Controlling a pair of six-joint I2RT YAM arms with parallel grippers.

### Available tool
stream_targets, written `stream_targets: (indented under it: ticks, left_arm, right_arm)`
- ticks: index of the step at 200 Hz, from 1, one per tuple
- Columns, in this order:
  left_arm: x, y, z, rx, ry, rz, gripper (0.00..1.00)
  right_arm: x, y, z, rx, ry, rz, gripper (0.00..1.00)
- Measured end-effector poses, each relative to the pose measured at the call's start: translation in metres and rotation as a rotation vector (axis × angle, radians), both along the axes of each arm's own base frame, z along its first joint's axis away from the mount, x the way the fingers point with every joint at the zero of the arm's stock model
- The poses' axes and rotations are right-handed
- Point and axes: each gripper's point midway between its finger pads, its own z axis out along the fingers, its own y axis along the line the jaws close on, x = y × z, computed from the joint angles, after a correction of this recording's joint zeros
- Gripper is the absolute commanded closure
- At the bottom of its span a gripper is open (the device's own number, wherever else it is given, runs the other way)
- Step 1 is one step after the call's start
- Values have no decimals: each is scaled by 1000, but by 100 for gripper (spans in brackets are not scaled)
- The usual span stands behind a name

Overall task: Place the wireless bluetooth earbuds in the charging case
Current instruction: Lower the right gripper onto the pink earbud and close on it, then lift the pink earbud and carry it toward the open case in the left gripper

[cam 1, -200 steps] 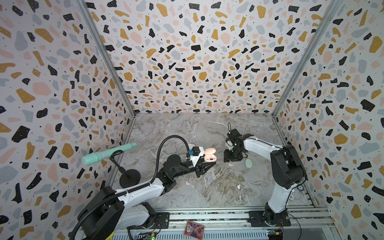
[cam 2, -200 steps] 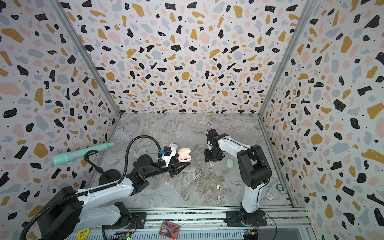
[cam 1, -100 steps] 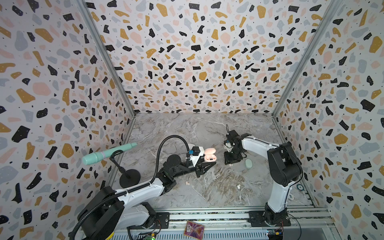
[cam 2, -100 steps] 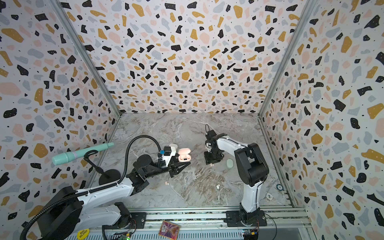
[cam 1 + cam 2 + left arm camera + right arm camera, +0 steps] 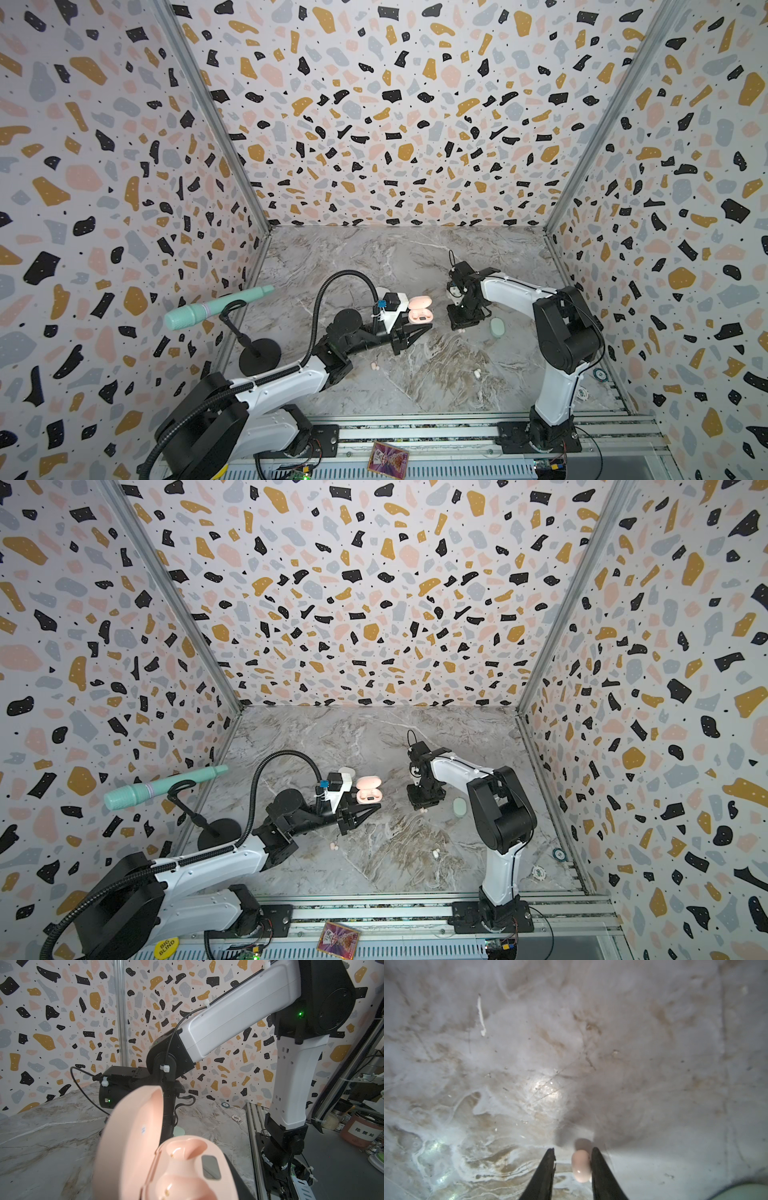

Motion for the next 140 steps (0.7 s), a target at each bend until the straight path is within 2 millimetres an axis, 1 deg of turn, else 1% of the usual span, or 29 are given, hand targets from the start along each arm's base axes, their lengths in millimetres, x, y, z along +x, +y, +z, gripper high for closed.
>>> stream_targets:
  ticks: [25, 48, 112, 140]
  left_arm:
    - [0, 0, 0, 0, 1, 0, 67]
    - [0, 0, 0, 0, 1, 0, 67]
    - [0, 0, 0, -1, 2, 0, 67]
    - [0, 0, 0, -1, 2, 0, 67]
  right_arm:
    - [-4, -2, -4, -8, 11, -12, 71]
    - [-3, -3, -4, -13, 2, -26, 72]
    - [-3, -7, -5, -20, -15, -59, 86]
    - [-3, -7, -4, -17, -20, -67, 88]
